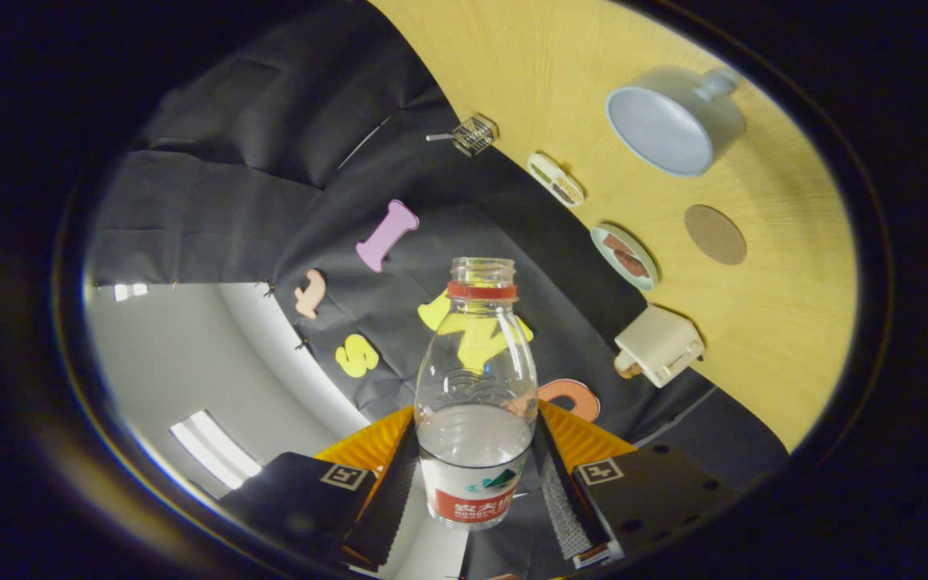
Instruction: Take the bottle from table, then pour the juice into the cup, finally place the bottle on the coaster
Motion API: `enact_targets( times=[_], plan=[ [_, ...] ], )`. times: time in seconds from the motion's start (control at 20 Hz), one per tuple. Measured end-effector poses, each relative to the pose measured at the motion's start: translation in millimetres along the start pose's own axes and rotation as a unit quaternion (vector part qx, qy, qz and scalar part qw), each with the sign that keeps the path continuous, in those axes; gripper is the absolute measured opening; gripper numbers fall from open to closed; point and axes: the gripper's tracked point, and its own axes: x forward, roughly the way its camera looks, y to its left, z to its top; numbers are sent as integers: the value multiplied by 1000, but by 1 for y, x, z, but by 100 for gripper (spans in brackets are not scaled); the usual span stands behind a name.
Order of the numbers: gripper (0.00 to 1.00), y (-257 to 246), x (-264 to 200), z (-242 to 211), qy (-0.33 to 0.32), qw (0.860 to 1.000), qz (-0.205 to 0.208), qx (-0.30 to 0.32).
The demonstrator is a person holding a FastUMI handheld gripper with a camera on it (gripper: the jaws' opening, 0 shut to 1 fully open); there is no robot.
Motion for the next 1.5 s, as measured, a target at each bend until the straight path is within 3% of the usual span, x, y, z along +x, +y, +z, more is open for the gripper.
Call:
enact_targets(
  times=[0.55, 0.85, 1.05, 1.2, 1.35, 1.5],
  plan=[
    [79, -26, -1, 20, -10, 1000, -17, 20],
    [79, -30, -6, -6, 14, 996, -32, -76],
    [79, -34, -6, -22, 36, 984, -52, -165],
    [79, -43, -5, -30, 63, 952, -77, -288],
    [79, -57, 0, -30, 85, 892, -114, -430],
    [79, -54, 7, -38, 105, 831, -124, -533]
  ],
)
